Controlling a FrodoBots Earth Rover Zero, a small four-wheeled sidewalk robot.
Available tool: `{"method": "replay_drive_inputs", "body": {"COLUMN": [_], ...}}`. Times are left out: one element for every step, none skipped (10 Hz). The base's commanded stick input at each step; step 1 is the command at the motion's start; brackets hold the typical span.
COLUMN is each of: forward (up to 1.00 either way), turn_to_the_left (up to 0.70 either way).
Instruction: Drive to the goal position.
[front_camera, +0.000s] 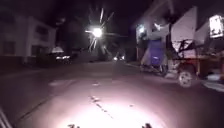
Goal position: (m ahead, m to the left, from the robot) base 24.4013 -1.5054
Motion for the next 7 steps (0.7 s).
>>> {"method": "replay_drive_inputs", "body": {"forward": [0.70, 0.70, 0.70, 0.70, 0.70, 0.70, 0.70], "turn_to_the_left": [0.00, 0.00, 0.00, 0.00, 0.00, 0.00, 0.00]}}
